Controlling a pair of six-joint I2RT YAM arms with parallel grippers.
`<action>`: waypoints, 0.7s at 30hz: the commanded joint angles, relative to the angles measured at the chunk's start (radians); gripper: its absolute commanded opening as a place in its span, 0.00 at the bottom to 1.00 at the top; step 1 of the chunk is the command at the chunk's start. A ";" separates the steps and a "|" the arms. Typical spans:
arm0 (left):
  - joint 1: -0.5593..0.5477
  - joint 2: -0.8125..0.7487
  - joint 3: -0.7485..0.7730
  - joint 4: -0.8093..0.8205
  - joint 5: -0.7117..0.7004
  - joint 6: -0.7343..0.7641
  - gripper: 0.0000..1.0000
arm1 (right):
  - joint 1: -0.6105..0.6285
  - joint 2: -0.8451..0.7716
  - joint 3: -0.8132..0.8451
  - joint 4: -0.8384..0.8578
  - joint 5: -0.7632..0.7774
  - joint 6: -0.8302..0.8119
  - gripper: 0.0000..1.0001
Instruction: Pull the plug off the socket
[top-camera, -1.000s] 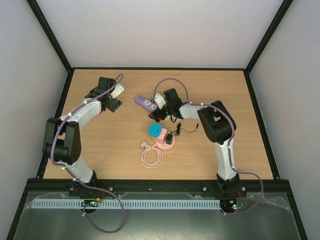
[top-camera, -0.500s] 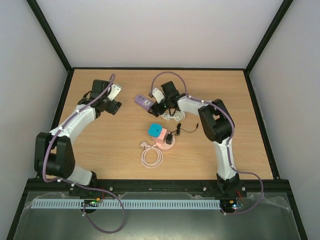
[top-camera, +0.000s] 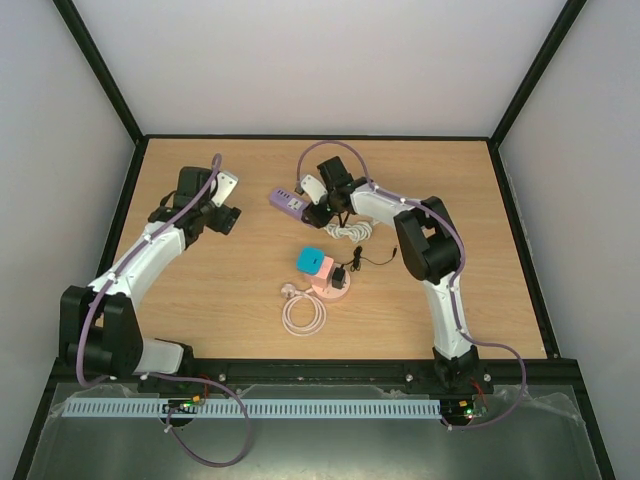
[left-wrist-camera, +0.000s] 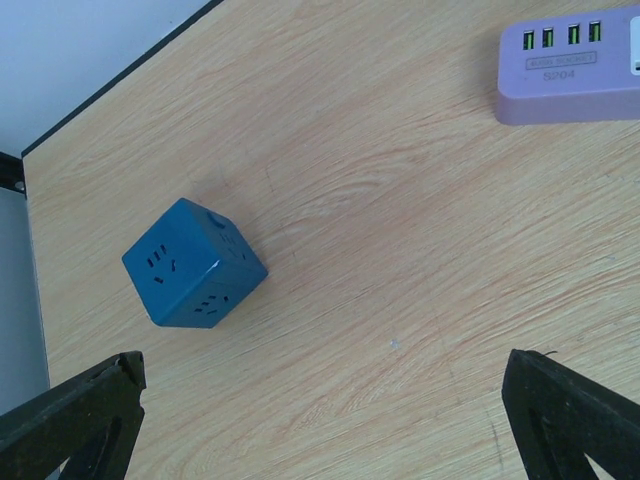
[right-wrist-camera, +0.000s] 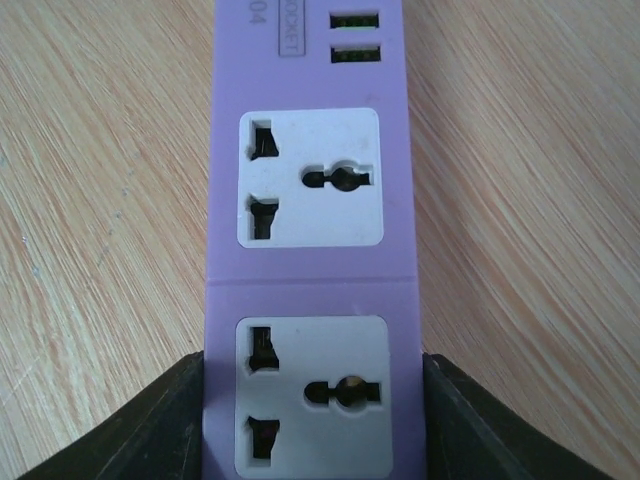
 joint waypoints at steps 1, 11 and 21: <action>0.001 -0.023 -0.022 0.023 -0.015 -0.022 1.00 | -0.004 0.030 0.039 -0.109 0.070 -0.050 0.52; 0.001 -0.022 -0.025 0.022 -0.008 -0.028 1.00 | -0.083 -0.007 0.018 -0.204 0.110 -0.140 0.38; 0.001 -0.016 -0.005 0.012 -0.004 -0.032 1.00 | -0.185 -0.019 0.004 -0.304 0.128 -0.214 0.37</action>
